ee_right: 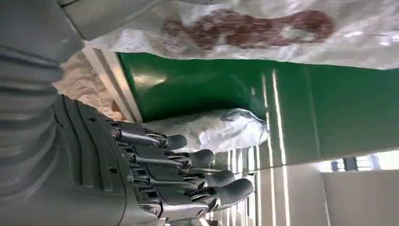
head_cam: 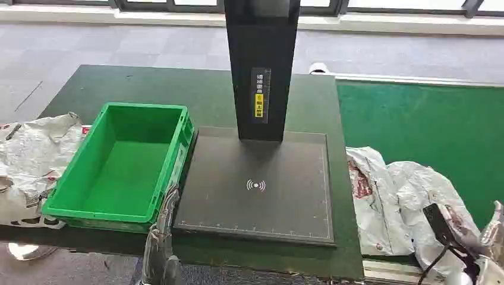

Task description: Moved the parcel from conveyor to table for the left to box.

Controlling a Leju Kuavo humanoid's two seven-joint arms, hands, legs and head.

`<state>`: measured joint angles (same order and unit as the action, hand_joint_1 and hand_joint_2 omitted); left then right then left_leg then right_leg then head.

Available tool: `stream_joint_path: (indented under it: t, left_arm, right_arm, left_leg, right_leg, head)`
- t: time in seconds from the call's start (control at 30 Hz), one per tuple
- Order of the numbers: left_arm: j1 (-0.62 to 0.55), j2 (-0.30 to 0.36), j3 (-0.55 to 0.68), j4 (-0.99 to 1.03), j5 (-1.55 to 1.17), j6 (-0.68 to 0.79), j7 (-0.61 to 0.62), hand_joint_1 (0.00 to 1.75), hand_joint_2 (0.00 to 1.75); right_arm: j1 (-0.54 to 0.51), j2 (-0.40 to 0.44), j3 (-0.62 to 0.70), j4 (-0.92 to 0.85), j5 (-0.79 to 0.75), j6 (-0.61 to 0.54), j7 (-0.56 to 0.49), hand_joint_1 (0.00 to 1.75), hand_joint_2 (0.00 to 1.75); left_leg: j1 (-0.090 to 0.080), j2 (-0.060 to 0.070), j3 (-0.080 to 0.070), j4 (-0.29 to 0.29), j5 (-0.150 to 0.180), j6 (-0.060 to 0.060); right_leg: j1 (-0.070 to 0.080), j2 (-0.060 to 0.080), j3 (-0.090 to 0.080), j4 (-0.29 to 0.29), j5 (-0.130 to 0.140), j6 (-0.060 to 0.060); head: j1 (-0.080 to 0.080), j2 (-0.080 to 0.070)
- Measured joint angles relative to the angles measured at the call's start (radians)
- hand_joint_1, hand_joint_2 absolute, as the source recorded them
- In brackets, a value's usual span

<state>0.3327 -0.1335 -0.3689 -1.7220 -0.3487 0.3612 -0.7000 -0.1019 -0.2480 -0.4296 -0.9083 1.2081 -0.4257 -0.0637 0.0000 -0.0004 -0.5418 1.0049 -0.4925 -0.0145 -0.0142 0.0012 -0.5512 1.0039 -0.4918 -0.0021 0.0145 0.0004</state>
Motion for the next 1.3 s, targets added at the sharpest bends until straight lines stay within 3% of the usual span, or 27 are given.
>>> stream_joint_path:
  t: [0.17, 0.43, 1.03, 1.07, 1.1, 1.13, 1.17, 1.23, 1.3]
  left_arm:
    - [-0.004, 0.001, 0.0, 0.018, 0.011, -0.005, 0.0, 0.0, 0.0]
    - [-0.015, 0.008, -0.002, 0.047, 0.035, 0.018, 0.0, 0.0, 0.0]
    - [-0.021, 0.014, -0.011, 0.07, 0.052, 0.032, 0.0, 0.0, 0.0]
    - [-0.021, 0.015, -0.012, 0.071, 0.055, 0.035, 0.0, 0.0, 0.0]
    - [-0.03, 0.024, -0.04, 0.084, 0.064, 0.086, 0.0, 0.0, 0.0]
    - [-0.033, 0.027, -0.047, 0.087, 0.067, 0.095, 0.0, 0.0, 0.0]
    - [-0.039, 0.034, -0.07, 0.097, 0.069, 0.124, 0.0, 0.0, 0.0]
    - [-0.028, 0.035, -0.071, 0.098, 0.054, 0.135, 0.0, 0.0, 0.0]
    - [-0.025, 0.035, -0.071, 0.098, 0.054, 0.136, 0.0, 0.0, 0.0]
  right_arm:
    - [0.024, -0.014, -0.085, 0.035, 0.008, 0.063, -0.021, 0.0, 1.75]
    - [0.051, -0.037, -0.167, 0.148, 0.04, 0.063, -0.049, 0.0, 1.75]
    - [0.069, -0.034, -0.198, 0.193, 0.082, 0.082, -0.069, 0.0, 1.75]
    - [0.069, -0.032, -0.199, 0.195, 0.086, 0.08, -0.074, 1.75, 1.75]
    - [0.065, 0.018, -0.212, 0.214, 0.127, 0.015, -0.156, 1.75, 1.75]
    - [0.063, 0.036, -0.212, 0.217, 0.133, -0.001, -0.17, 1.75, 1.75]
    - [0.042, 0.112, -0.21, 0.219, 0.141, -0.078, -0.222, 1.75, 1.75]
    - [0.017, 0.195, -0.173, 0.206, 0.078, -0.078, -0.265, 1.75, 1.75]
    - [0.01, 0.203, -0.169, 0.201, 0.077, -0.078, -0.266, 1.75, 1.75]
  left_leg:
    - [0.0, 0.0, 0.0, 0.0, -0.001, 0.001]
    - [-0.001, 0.001, 0.0, 0.0, -0.001, 0.001]
    - [-0.001, 0.0, 0.001, 0.0, -0.001, 0.001]
    - [0.0, 0.0, 0.001, 0.0, -0.001, 0.001]
    - [0.0, 0.001, 0.001, 0.0, -0.001, 0.001]
    - [0.001, 0.002, 0.001, 0.0, -0.001, 0.001]
    - [0.001, 0.005, -0.003, 0.0, -0.005, -0.001]
    - [0.001, 0.005, -0.003, 0.0, -0.004, -0.002]
    - [0.001, 0.005, -0.001, 0.0, -0.004, -0.002]
  right_leg:
    - [0.0, 0.0, 0.0, 0.0, -0.001, 0.001]
    - [-0.001, 0.001, 0.0, 0.0, -0.001, 0.002]
    - [-0.001, 0.0, 0.001, 0.0, -0.002, 0.003]
    - [-0.001, 0.0, 0.001, 0.0, -0.002, 0.003]
    - [0.002, 0.001, 0.002, 0.0, -0.002, 0.002]
    - [0.003, 0.001, 0.002, 0.0, -0.002, 0.002]
    - [0.004, 0.004, 0.006, 0.0, -0.003, 0.001]
    - [0.004, 0.004, 0.006, 0.0, -0.003, 0.0]
    - [0.004, 0.004, 0.006, 0.0, -0.003, 0.0]
  head:
    - [0.0, 0.0]
    - [0.0, 0.0]
    - [0.0, 0.0]
    - [0.0, 0.0]
    - [0.0, 0.0]
    - [0.0, 0.0]
    - [0.0, 0.0]
    - [0.0, 0.0]
    - [0.0, 0.0]
